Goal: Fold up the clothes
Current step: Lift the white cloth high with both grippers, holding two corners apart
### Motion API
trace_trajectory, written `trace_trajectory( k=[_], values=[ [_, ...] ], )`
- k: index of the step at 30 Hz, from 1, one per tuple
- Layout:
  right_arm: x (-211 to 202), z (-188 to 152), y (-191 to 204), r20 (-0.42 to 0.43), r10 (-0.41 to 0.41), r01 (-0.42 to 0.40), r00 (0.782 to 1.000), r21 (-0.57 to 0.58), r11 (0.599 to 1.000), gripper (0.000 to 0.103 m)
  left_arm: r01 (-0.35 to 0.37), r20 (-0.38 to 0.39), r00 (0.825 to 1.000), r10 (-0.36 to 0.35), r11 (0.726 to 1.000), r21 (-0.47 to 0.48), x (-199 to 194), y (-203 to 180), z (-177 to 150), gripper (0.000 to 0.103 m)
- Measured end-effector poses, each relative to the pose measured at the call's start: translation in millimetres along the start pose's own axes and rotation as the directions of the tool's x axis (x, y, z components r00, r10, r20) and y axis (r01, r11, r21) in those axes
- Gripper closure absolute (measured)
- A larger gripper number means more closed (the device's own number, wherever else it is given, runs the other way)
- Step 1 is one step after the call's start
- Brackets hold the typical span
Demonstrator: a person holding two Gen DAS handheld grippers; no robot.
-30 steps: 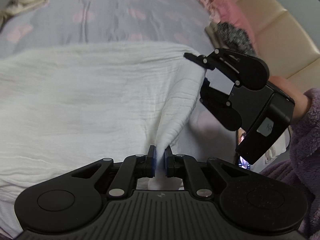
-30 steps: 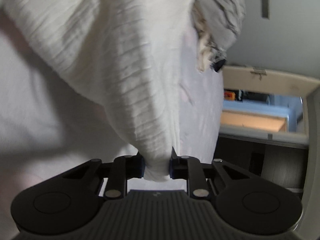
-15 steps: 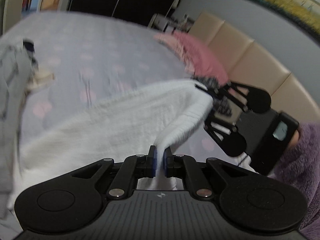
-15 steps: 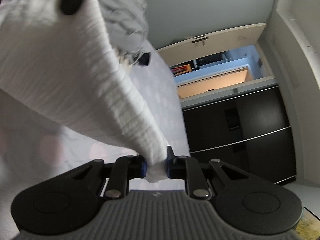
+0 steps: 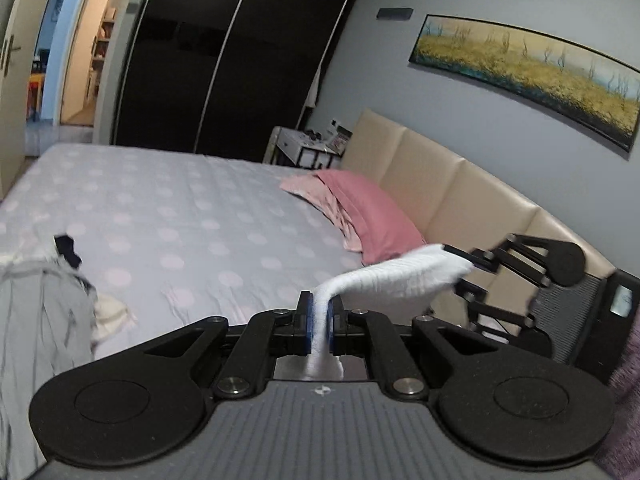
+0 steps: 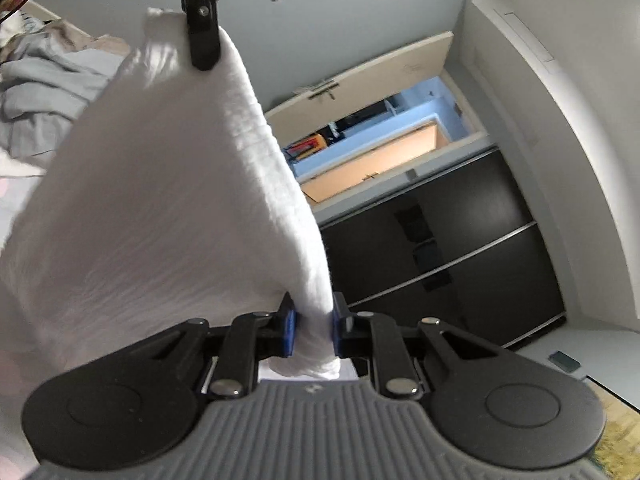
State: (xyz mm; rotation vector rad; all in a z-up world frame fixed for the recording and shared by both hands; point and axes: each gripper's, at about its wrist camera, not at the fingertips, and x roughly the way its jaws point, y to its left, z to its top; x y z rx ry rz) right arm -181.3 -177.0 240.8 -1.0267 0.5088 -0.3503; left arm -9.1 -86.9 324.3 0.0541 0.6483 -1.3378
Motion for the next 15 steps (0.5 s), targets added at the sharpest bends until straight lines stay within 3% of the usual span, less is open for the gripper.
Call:
trace_trajectory(
  k=[3,9,15],
  values=[
    [17,6,-12,-0.050,-0.043,0.043,0.998,0.005,0.999,0.084,-0.012,0.012,1.000,0.012,1.000,0.023,24,-4,24,0.098],
    [75,-3,-34,-0.186,-0.076,0.097,0.980,0.105,0.990,0.085,0.045,0.050,0.998,-0.046,0.999,0.017,72,21,49,0.098],
    [98,-13,-44,-0.227,-0.129,0.167,0.965,0.155,0.974,0.086,0.091,0.081,0.992,-0.096,0.994,0.057,94,22,65,0.098]
  ],
)
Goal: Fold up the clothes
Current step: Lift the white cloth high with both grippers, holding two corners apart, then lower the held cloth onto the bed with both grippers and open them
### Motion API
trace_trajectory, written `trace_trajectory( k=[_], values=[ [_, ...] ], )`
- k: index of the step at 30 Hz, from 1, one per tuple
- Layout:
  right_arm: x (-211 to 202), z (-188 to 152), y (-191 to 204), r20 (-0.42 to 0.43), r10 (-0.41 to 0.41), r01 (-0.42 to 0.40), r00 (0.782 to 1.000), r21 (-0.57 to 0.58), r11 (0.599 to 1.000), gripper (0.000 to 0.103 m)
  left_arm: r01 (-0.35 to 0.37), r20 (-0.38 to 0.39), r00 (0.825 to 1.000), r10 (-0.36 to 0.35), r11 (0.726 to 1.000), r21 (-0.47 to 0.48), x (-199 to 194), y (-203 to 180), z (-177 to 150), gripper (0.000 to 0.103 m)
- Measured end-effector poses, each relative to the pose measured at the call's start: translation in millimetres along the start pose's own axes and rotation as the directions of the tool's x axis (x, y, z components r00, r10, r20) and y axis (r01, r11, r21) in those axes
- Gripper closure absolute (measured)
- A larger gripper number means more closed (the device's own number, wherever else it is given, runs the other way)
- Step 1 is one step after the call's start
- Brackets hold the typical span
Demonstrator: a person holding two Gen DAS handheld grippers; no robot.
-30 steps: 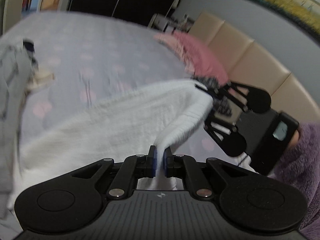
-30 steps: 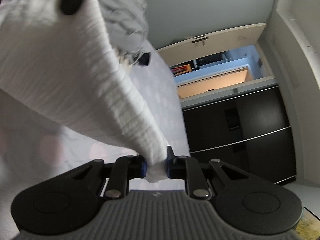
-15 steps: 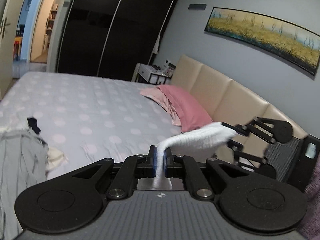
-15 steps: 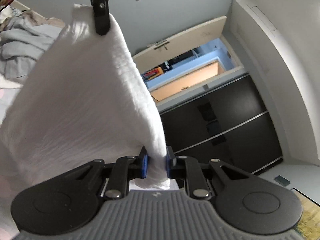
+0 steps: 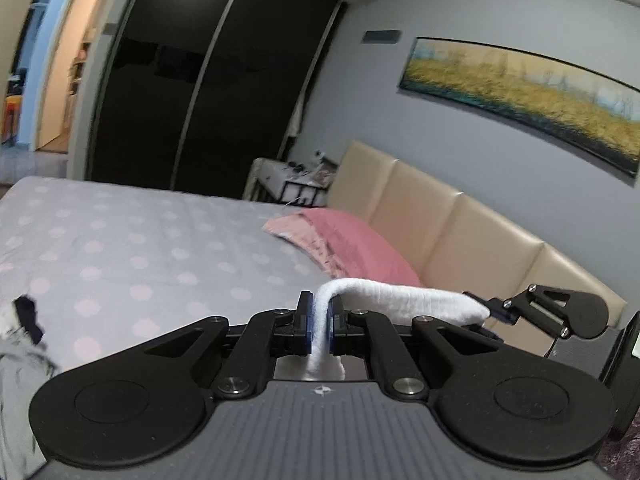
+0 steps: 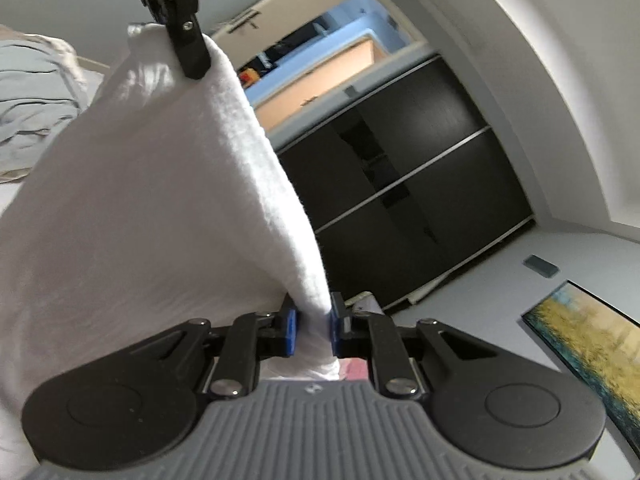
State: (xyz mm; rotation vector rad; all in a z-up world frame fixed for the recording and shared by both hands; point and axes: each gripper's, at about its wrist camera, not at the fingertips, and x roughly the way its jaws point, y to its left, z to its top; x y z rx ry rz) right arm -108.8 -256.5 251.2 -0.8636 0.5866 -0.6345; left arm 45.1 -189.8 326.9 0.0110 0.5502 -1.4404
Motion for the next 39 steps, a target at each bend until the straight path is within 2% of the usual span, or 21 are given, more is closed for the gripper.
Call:
trace_trajectory(
  k=[4,7,10,14,17,21,25,27,28,30,32,36,39],
  values=[
    [-1,-14,4,-0.008,0.014,-0.014,1.000,-0.037,0.999,0.086,0.027,-0.054,0.998,-0.022,0.995,0.100,-1,-15,-15,0.098],
    [-10,-32,18,-0.037,0.066,-0.069,0.997,-0.076,0.995,0.086,0.049,-0.138,0.990,-0.025,0.983,0.175,1,-24,-47,0.098],
    [-26,-58,40,-0.076,0.158,-0.165,0.984,-0.097,0.981,0.086,0.073,-0.242,0.970,-0.016,0.971,0.228,2,-33,-92,0.098],
    [-64,-96,86,-0.125,0.287,-0.303,0.950,-0.142,0.942,0.086,0.115,-0.382,0.924,-0.014,0.963,0.244,-5,-43,-160,0.098],
    [-94,-122,117,-0.163,0.396,-0.421,0.904,-0.167,0.892,0.086,0.170,-0.480,0.876,-0.042,0.959,0.225,-18,-52,-209,0.098],
    [-133,-149,144,-0.212,0.520,-0.555,0.827,-0.165,0.815,0.086,0.235,-0.574,0.814,-0.086,0.953,0.190,-37,-67,-257,0.098],
    [-172,-166,158,-0.252,0.614,-0.657,0.748,-0.157,0.737,0.087,0.280,-0.663,0.740,-0.110,0.947,0.155,-47,-73,-285,0.098],
    [-189,-173,165,-0.268,0.652,-0.699,0.709,-0.153,0.698,0.087,0.287,-0.691,0.715,-0.106,0.946,0.151,-49,-73,-295,0.098],
    [-193,-176,169,-0.271,0.662,-0.710,0.699,-0.152,0.687,0.087,0.283,-0.698,0.709,-0.101,0.947,0.151,-47,-70,-296,0.098],
    [-198,-179,174,-0.274,0.679,-0.727,0.681,-0.147,0.671,0.087,0.262,-0.696,0.713,-0.086,0.953,0.152,-43,-64,-294,0.098],
    [-187,-175,171,-0.268,0.681,-0.725,0.682,-0.121,0.679,0.087,0.239,-0.682,0.728,-0.067,0.958,0.161,-40,-57,-289,0.098],
    [-163,-169,167,-0.248,0.662,-0.693,0.707,-0.060,0.718,0.087,0.191,-0.640,0.769,0.003,0.953,0.234,-27,-52,-270,0.098],
    [-126,-158,167,-0.235,0.652,-0.675,0.721,-0.025,0.737,0.087,0.145,-0.600,0.796,0.080,0.937,0.317,-11,-46,-256,0.098]
  ],
)
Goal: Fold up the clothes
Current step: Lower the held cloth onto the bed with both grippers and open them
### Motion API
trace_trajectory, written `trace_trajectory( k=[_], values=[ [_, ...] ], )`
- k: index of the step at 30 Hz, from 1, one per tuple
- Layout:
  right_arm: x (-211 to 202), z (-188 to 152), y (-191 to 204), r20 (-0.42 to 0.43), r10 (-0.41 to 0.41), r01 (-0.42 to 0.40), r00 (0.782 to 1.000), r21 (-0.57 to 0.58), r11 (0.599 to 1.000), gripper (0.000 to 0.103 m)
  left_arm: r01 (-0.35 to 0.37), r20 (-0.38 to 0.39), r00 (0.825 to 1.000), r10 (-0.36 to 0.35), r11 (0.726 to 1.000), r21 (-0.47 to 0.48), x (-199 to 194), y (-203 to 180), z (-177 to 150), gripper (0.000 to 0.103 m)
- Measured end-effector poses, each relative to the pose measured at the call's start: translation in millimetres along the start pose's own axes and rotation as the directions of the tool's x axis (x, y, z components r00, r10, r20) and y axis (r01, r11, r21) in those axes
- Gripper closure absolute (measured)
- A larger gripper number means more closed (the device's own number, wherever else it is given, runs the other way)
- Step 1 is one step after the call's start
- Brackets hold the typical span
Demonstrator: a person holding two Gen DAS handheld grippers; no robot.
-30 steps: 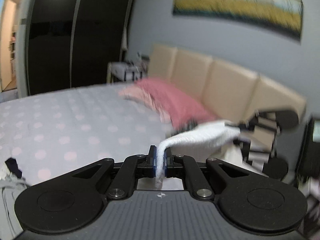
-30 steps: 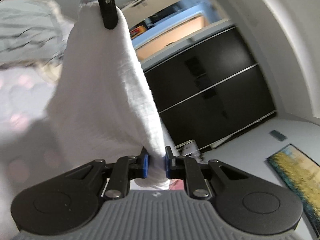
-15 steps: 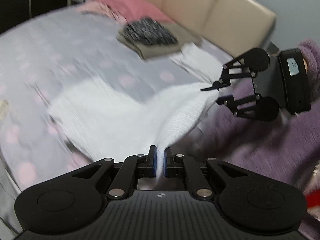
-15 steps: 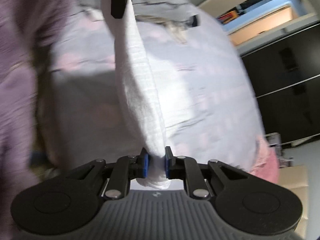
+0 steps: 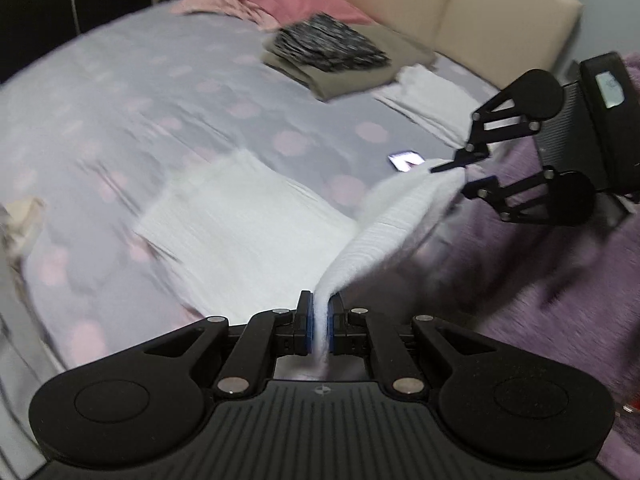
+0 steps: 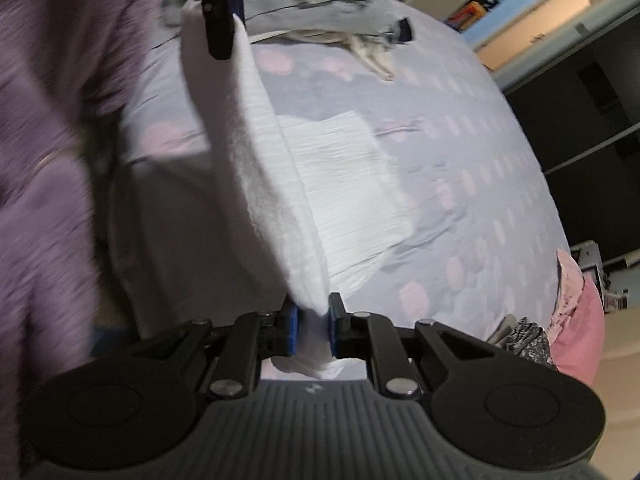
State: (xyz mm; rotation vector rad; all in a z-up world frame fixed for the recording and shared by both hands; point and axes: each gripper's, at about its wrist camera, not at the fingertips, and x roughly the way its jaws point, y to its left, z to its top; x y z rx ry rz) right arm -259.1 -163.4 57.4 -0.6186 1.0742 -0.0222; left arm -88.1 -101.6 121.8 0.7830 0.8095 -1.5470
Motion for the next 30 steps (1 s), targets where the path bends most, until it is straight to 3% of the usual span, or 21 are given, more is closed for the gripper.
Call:
trace_trajectory(
  k=[4,9,12,18,23,28,30],
  values=[
    [28,18,-33,0.000,-0.003,0.003,1.000,0.045,0.999,0.086,-0.111,0.009,0.994,0.111,0.993,0.039,20,20,28,0.098],
    [71,36,-71,-0.015,-0.052,0.053,0.999,0.120,0.991,0.086,-0.200,0.037,0.979,0.200,0.980,-0.013,52,56,52,0.098],
    [103,43,-92,-0.033,-0.049,0.055,0.998,0.182,0.982,0.086,-0.203,0.048,0.977,0.208,0.975,-0.086,79,85,63,0.098],
    [175,49,-134,-0.078,0.031,-0.003,0.996,0.338,0.941,0.085,-0.210,0.019,0.977,0.214,0.970,-0.125,130,127,74,0.098],
    [220,56,-149,-0.146,0.061,-0.006,0.987,0.348,0.937,0.083,-0.192,0.003,0.981,0.196,0.964,-0.183,165,154,77,0.098],
    [257,58,-160,-0.159,0.081,-0.017,0.984,0.370,0.929,0.078,-0.211,-0.055,0.978,0.203,0.954,-0.213,195,171,75,0.098],
    [264,57,-164,-0.168,0.088,-0.015,0.982,0.395,0.919,0.072,-0.215,-0.049,0.977,0.209,0.950,-0.226,201,175,73,0.096]
  ],
)
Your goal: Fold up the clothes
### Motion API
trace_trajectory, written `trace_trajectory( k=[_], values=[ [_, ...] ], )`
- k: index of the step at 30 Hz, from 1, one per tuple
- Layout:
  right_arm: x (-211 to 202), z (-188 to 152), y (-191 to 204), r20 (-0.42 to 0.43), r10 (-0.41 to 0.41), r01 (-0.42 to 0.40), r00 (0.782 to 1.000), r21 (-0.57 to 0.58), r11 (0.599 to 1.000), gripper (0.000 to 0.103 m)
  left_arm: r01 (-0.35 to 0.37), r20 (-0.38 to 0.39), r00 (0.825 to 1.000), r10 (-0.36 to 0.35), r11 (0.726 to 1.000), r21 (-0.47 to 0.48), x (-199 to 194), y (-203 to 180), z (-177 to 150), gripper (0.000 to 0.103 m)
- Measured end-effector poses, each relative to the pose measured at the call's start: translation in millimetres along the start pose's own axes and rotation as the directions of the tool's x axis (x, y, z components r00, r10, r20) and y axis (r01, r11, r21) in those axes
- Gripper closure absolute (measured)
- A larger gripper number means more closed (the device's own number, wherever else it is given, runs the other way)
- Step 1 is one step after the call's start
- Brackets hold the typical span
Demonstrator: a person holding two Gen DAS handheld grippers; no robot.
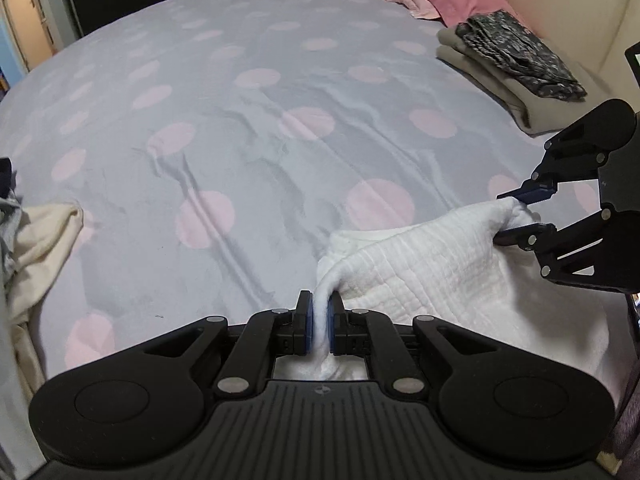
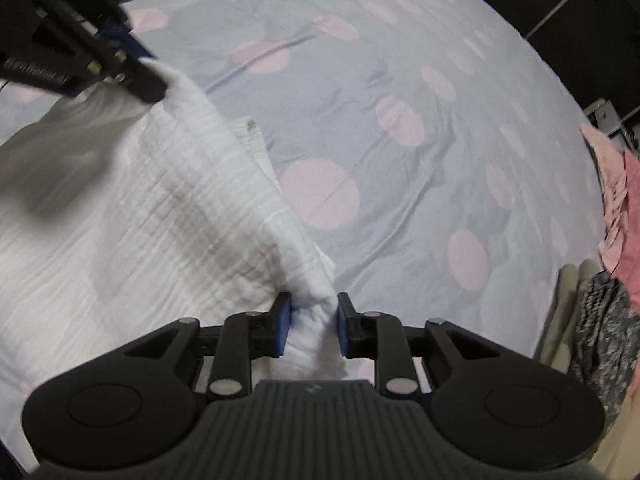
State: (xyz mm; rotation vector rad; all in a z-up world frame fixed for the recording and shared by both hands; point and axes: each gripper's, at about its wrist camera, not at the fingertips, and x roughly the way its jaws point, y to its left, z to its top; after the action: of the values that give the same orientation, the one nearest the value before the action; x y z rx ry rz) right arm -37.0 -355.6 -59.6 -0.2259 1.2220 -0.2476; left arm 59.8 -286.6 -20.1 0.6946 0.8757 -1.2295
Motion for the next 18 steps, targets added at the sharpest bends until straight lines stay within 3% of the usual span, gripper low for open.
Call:
trace_trajectory(
  k=[4,7,10,13,15,16,17,18],
  values=[
    [12,3,-12,-0.009,-0.045,0.045,0.999,0.064,0.997,0.062,-0.016,0.038,0.999,0.019,0.998,-0.061,-2,8,0,0.088],
    [3,0,-27,0.004,-0.071,0.070,0.997,0.165,0.984,0.060,-0.046,0.134,0.989,0.065,0.989,-0.143,-22,16,3,0.087],
    [-10,-10,-42,0.021,-0.087,0.078,0.996,0.279,0.957,0.060,-0.026,0.201,0.977,0.071,0.975,-0.220,-46,23,2,0.087],
    [-23,-25,-51,0.077,-0.066,0.033,0.995,0.377,0.926,0.062,0.018,0.208,0.977,0.035,0.968,-0.250,-62,21,-9,0.085],
    [-32,-37,-52,0.115,-0.027,-0.027,0.993,0.438,0.898,0.060,0.041,0.191,0.981,0.017,0.955,-0.293,-67,21,-21,0.074],
    [-34,-44,-53,0.133,-0.001,-0.062,0.991,0.474,0.878,0.060,0.050,0.181,0.983,0.010,0.946,-0.320,-68,22,-29,0.058],
    [-35,-51,-53,0.145,0.022,-0.094,0.989,0.511,0.854,0.059,0.052,0.176,0.984,0.011,0.936,-0.347,-67,23,-37,0.050],
    [-36,-57,-53,0.157,0.041,-0.121,0.987,0.545,0.830,0.057,0.052,0.170,0.985,0.012,0.929,-0.366,-65,24,-42,0.050]
  ],
)
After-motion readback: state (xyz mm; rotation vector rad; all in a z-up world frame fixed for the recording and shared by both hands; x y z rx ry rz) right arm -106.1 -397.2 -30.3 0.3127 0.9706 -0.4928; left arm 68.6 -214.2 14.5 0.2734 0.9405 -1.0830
